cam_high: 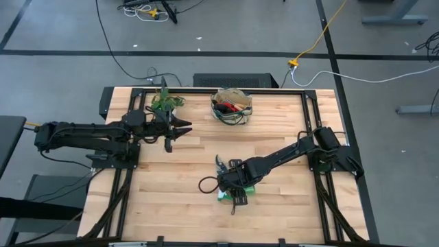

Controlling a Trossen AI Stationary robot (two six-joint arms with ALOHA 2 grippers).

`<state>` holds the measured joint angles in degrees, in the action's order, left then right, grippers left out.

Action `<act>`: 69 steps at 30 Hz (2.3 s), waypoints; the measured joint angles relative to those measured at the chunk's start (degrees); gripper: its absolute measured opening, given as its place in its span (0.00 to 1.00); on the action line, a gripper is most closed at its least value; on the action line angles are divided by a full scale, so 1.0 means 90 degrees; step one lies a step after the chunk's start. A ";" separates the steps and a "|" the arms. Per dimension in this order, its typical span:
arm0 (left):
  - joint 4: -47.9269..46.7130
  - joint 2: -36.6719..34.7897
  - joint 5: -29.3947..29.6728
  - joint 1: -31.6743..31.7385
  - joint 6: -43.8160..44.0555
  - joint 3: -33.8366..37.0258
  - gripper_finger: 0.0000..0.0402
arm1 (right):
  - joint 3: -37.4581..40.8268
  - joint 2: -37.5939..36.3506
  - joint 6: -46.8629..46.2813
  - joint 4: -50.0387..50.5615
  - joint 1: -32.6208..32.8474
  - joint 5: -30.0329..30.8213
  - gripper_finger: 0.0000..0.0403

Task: Pick & Place Garden tools in Gardening bag
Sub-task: Put the green spray bottle into the gardening bag

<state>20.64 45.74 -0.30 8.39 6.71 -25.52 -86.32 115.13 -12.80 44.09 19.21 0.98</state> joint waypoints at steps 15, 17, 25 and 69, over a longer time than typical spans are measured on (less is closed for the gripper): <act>-0.0001 0.0000 0.0000 -0.0001 -0.0003 0.0000 0.27 | 0.0471 0.0000 -0.0062 -0.0554 -0.0049 -0.0027 0.59; 0.0000 0.0000 0.0000 0.0001 -0.0001 0.0000 0.27 | 0.0471 0.0000 -0.0043 -0.0580 -0.0049 -0.0028 0.59; -0.0002 0.0000 -0.0002 0.0001 -0.0004 0.0000 0.27 | 0.0576 0.0000 -0.0044 -0.0555 -0.0049 -0.0049 0.59; -0.0049 0.0001 -0.0002 -0.0001 -0.0001 0.0000 0.27 | 0.0129 -0.0640 0.0131 -0.0738 -0.0347 0.0470 0.33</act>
<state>20.21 45.75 -0.32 8.38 6.70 -25.52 -85.16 109.37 -11.62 37.45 16.08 5.21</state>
